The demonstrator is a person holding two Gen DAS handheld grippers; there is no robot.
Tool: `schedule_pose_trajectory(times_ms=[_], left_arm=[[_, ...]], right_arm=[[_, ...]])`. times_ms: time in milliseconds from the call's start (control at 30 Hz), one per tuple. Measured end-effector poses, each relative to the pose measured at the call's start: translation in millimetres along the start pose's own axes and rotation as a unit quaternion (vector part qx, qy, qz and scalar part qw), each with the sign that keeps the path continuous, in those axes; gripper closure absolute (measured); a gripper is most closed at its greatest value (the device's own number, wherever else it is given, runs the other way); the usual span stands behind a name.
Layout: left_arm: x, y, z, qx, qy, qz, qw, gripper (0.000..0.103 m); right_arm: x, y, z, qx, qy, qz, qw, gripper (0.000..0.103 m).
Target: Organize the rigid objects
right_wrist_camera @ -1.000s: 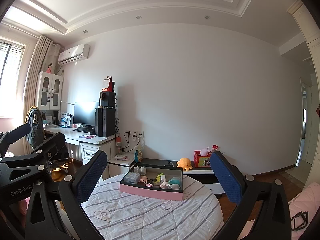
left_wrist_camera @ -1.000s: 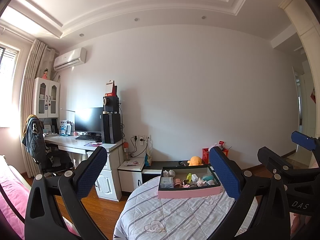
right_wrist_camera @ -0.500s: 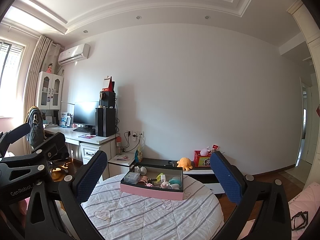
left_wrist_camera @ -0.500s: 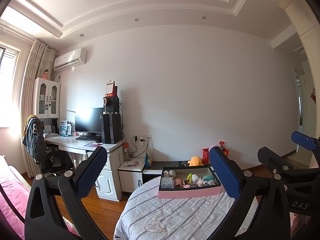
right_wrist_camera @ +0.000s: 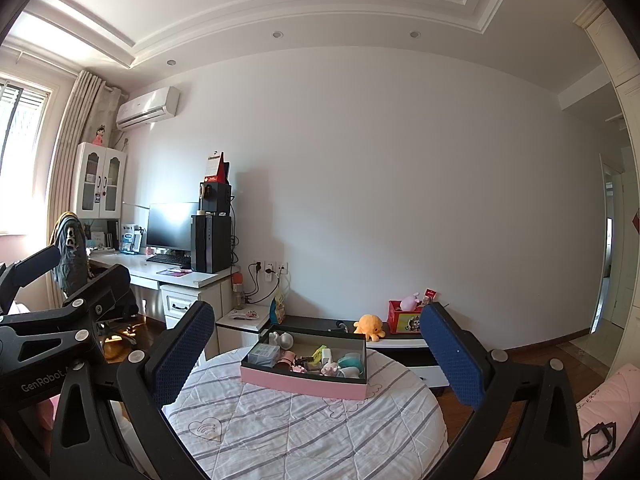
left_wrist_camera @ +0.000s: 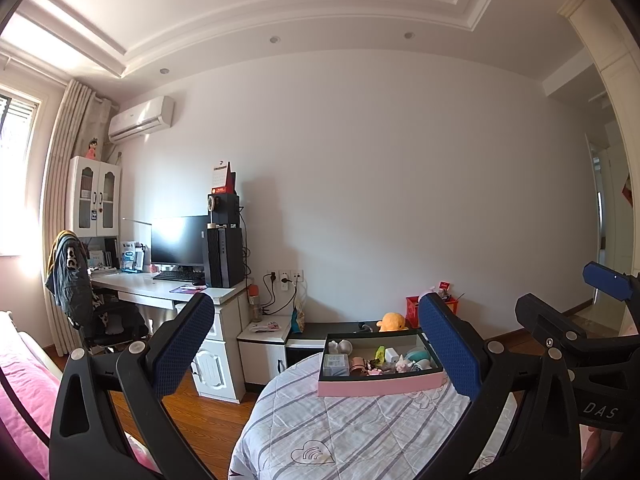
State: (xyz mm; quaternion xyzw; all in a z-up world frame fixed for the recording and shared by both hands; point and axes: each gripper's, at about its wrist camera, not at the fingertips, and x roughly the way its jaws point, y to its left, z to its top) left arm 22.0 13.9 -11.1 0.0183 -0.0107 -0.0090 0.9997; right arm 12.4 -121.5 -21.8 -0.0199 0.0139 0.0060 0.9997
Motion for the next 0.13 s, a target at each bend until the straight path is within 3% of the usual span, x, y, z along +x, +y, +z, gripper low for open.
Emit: schedule_pose_trajectory(times_ms=[133], left_arm=[[0.5, -0.4, -0.3, 0.0, 0.0, 0.0, 1.0, 0.0]], right_arm=[[-0.2, 0.1, 0.3, 0.0, -0.001, 0.0, 1.0, 0.0]])
